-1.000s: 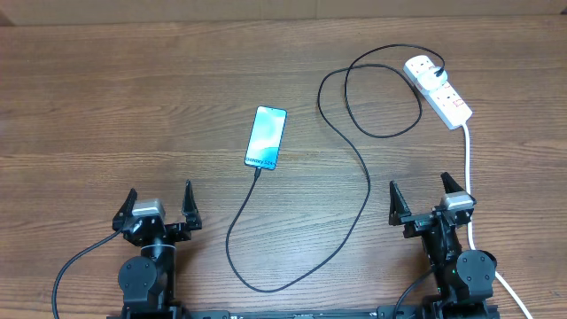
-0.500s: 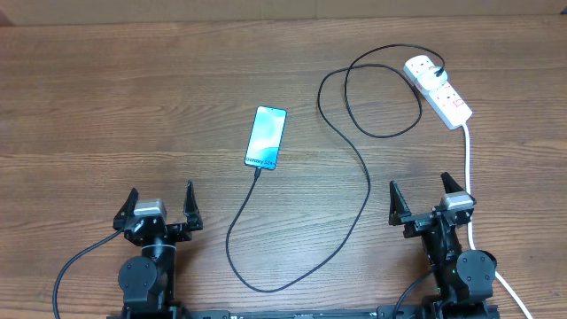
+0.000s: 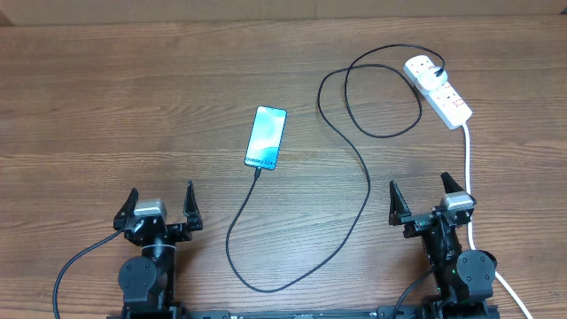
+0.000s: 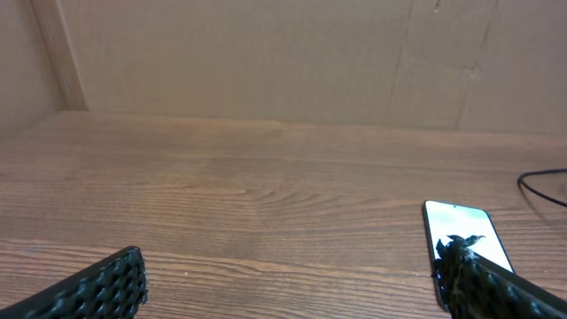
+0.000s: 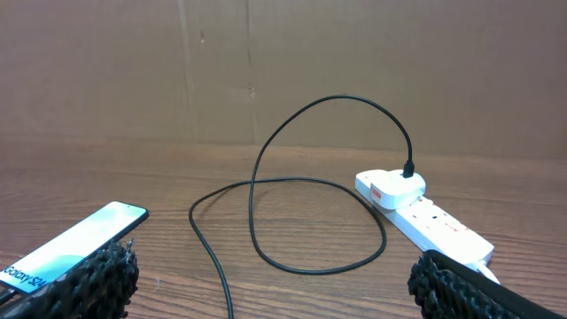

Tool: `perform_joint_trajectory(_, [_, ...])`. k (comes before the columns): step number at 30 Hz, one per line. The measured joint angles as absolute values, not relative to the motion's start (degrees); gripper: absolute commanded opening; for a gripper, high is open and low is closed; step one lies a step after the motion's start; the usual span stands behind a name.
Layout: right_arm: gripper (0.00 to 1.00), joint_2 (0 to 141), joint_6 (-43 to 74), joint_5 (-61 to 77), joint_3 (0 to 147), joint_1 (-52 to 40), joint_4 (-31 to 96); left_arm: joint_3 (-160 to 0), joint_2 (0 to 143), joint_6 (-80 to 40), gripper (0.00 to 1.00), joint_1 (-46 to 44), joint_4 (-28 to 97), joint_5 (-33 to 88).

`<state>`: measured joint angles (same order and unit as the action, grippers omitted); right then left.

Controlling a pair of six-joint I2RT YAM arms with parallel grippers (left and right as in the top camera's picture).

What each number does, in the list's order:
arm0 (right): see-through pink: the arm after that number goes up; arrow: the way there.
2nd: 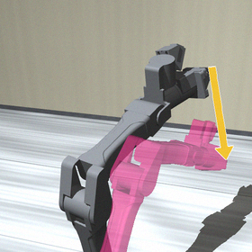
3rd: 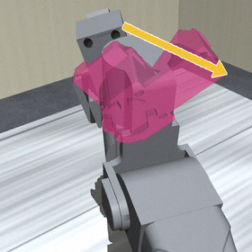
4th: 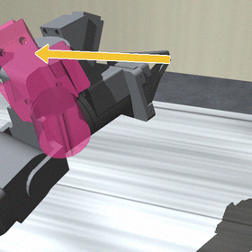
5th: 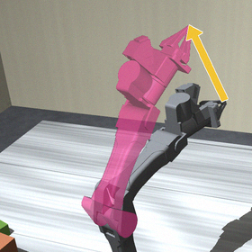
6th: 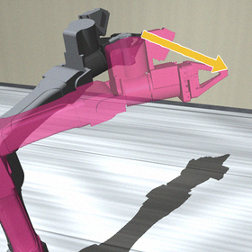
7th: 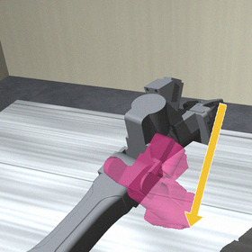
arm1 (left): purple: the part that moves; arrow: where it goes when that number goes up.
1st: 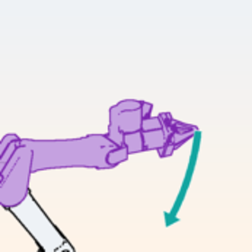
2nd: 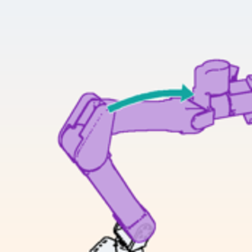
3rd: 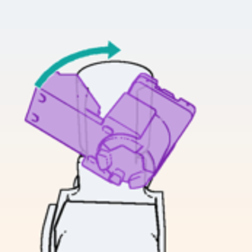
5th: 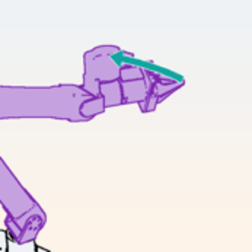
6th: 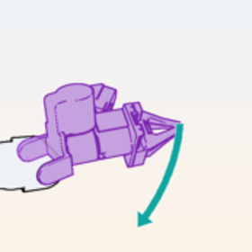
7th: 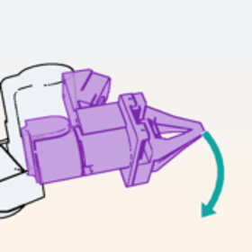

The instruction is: Plug charger to phone and switch on socket

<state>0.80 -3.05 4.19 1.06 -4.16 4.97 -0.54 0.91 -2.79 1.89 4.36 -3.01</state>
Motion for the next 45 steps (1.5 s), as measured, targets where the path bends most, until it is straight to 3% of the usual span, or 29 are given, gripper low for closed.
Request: perform_joint_trajectory(45, [1.00, 0.80, -3.05, 4.21, 1.06, -4.16, 5.02, -0.54, 0.91, -2.59, 1.00, 1.89, 4.49, -1.67])
